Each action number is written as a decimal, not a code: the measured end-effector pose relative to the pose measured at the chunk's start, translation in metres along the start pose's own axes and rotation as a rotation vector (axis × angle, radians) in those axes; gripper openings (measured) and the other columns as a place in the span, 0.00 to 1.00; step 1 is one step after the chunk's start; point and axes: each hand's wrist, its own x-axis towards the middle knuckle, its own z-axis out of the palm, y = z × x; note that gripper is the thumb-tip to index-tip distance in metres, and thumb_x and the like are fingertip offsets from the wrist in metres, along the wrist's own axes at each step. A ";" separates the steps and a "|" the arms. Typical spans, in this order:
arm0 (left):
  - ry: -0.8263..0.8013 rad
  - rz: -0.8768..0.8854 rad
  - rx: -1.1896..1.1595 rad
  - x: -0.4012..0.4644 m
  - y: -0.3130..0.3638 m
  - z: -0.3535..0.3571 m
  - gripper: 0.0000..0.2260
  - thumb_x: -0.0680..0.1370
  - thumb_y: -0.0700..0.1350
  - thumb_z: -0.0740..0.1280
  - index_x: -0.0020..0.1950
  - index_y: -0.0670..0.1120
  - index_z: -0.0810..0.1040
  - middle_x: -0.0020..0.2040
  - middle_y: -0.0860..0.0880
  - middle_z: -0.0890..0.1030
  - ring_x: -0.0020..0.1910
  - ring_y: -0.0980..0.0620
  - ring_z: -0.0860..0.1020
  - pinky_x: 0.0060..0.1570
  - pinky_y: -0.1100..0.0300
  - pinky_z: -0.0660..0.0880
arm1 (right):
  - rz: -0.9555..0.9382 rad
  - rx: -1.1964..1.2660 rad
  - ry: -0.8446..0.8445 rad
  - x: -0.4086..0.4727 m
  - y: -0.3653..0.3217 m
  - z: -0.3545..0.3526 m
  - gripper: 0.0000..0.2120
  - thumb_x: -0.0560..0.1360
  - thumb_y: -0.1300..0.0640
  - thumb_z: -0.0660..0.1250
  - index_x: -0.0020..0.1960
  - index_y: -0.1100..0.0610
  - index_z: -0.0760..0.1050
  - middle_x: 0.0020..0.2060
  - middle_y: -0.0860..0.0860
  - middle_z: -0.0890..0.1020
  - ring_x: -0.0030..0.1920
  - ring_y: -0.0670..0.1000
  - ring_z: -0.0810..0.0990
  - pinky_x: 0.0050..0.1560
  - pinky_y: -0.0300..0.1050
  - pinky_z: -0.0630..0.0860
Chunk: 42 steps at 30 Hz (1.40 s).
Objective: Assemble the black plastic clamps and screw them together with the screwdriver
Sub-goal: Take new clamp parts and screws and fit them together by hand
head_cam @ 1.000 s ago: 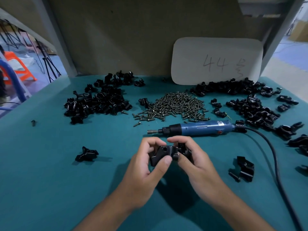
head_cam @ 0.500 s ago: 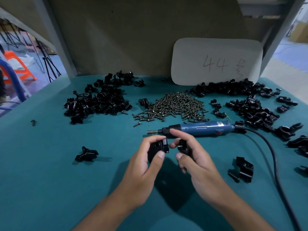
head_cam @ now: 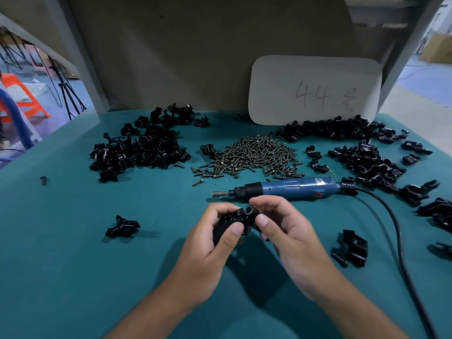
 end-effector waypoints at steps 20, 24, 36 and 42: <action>0.087 0.053 0.088 0.002 -0.001 -0.002 0.13 0.77 0.59 0.68 0.60 0.58 0.77 0.54 0.53 0.82 0.55 0.47 0.82 0.54 0.44 0.79 | -0.034 -0.098 -0.010 -0.003 -0.002 0.004 0.13 0.76 0.53 0.72 0.60 0.49 0.82 0.55 0.51 0.84 0.59 0.51 0.82 0.58 0.43 0.79; 0.064 0.048 0.125 0.000 0.000 -0.004 0.13 0.78 0.59 0.67 0.60 0.58 0.77 0.55 0.53 0.82 0.56 0.47 0.81 0.55 0.45 0.79 | -0.041 -0.096 0.009 -0.003 -0.001 0.006 0.13 0.74 0.50 0.72 0.59 0.45 0.82 0.55 0.51 0.84 0.59 0.52 0.82 0.59 0.46 0.79; 0.073 0.049 0.152 0.000 -0.002 -0.003 0.15 0.78 0.58 0.66 0.60 0.52 0.78 0.54 0.53 0.83 0.55 0.49 0.82 0.54 0.53 0.78 | -0.020 -0.146 0.019 -0.006 0.000 0.006 0.12 0.73 0.53 0.72 0.56 0.44 0.83 0.53 0.50 0.83 0.58 0.51 0.81 0.62 0.58 0.77; 0.079 0.052 0.144 0.002 -0.003 -0.003 0.11 0.77 0.60 0.66 0.59 0.60 0.76 0.53 0.55 0.82 0.53 0.51 0.81 0.52 0.59 0.77 | -0.021 -0.219 0.020 -0.007 -0.004 0.007 0.13 0.72 0.49 0.72 0.55 0.38 0.82 0.49 0.40 0.78 0.48 0.44 0.73 0.54 0.41 0.73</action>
